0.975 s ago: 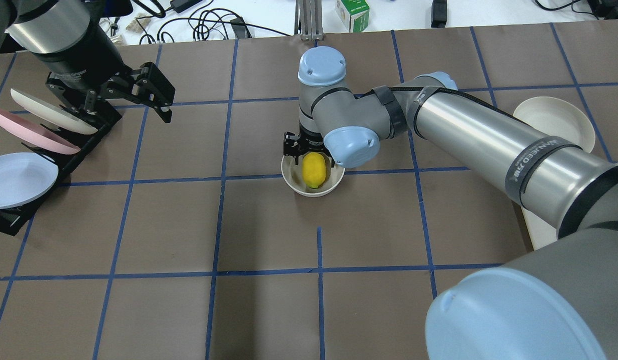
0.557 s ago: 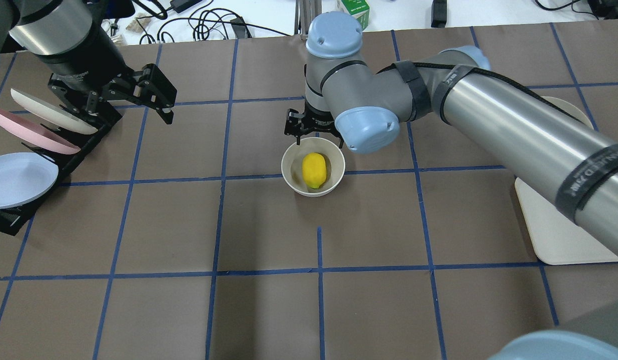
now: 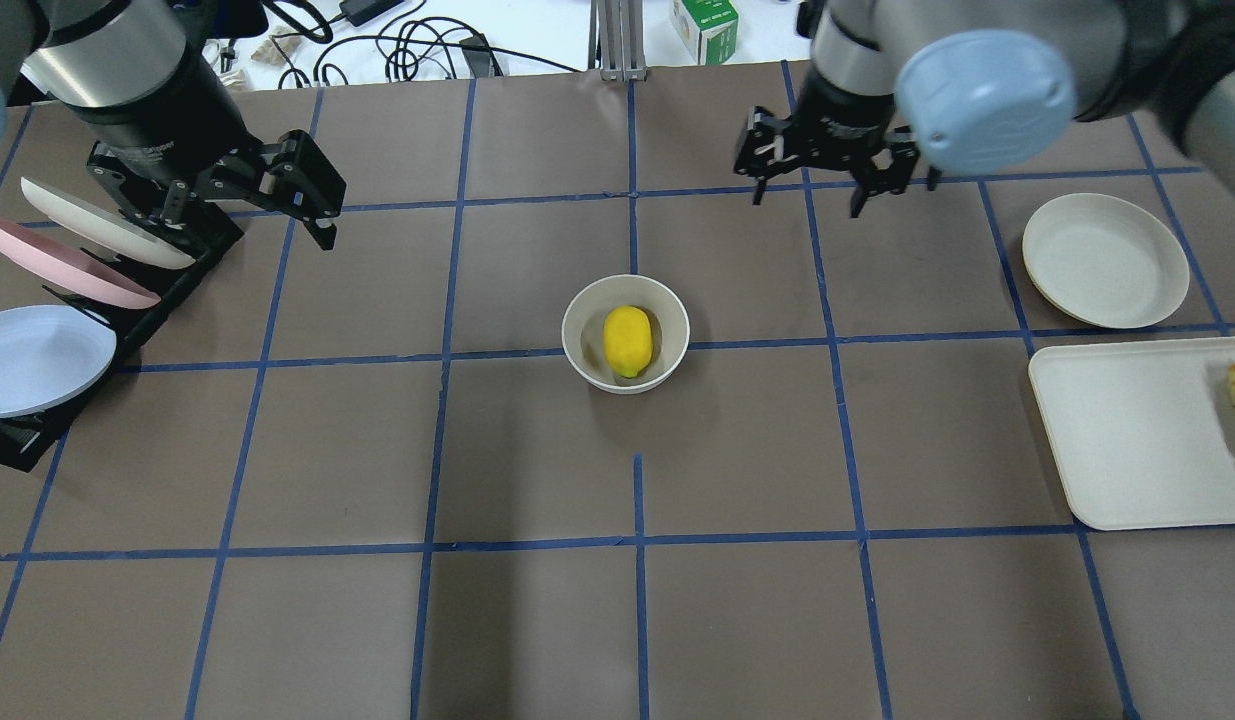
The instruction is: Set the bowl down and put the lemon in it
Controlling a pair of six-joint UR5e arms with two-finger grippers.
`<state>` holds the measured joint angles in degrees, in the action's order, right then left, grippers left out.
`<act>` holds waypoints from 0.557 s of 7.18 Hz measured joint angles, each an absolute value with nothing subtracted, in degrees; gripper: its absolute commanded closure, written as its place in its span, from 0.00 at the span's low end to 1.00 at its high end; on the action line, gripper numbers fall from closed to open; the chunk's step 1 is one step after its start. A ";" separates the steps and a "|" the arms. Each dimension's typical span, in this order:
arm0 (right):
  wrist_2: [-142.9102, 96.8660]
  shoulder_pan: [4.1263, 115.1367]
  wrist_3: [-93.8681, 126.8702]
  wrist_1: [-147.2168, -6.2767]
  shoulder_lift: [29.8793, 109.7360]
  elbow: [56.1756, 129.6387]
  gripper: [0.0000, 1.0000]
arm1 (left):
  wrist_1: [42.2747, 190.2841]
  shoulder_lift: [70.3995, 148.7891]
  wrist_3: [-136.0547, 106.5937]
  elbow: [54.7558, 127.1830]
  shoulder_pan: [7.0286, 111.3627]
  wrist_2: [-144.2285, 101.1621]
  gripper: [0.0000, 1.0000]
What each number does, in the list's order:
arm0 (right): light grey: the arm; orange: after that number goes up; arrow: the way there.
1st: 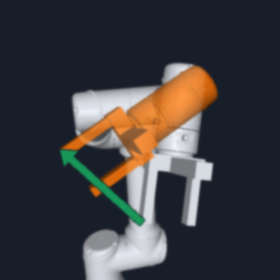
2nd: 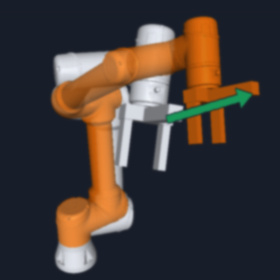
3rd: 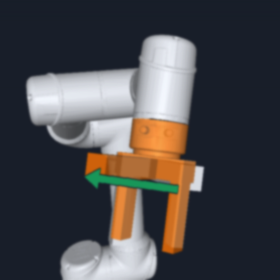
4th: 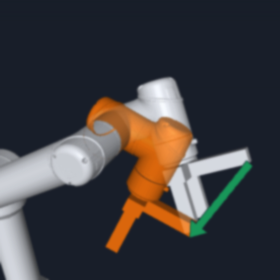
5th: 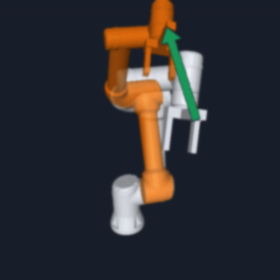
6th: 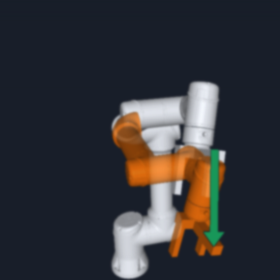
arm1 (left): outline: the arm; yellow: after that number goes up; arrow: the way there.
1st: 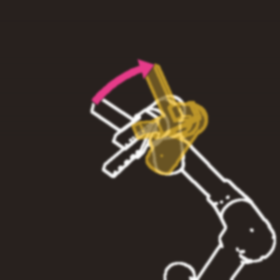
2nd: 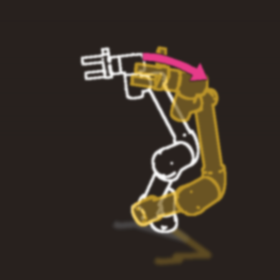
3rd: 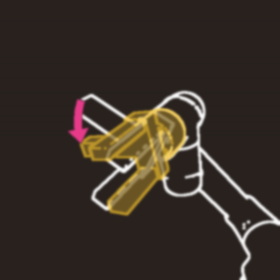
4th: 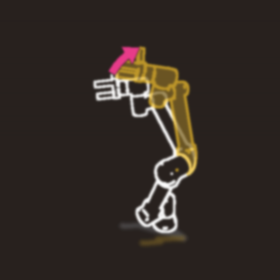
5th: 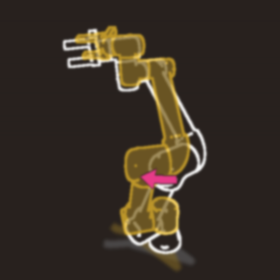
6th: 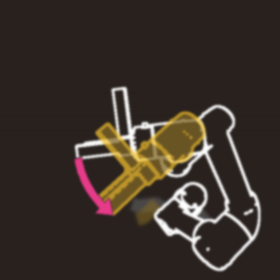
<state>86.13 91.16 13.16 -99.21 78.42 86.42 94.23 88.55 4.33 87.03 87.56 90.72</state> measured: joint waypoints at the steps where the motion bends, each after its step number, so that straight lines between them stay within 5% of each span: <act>1: 85.98 87.65 12.15 -95.08 81.14 86.05 0.00 | 94.26 88.65 4.37 86.77 87.24 89.78 0.00; 4: 85.83 86.90 12.32 -90.56 89.18 87.61 0.00 | 94.22 89.11 4.39 85.92 87.10 89.02 0.00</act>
<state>85.83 86.90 12.32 -90.56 89.18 87.61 94.22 89.11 4.39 85.92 87.10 89.02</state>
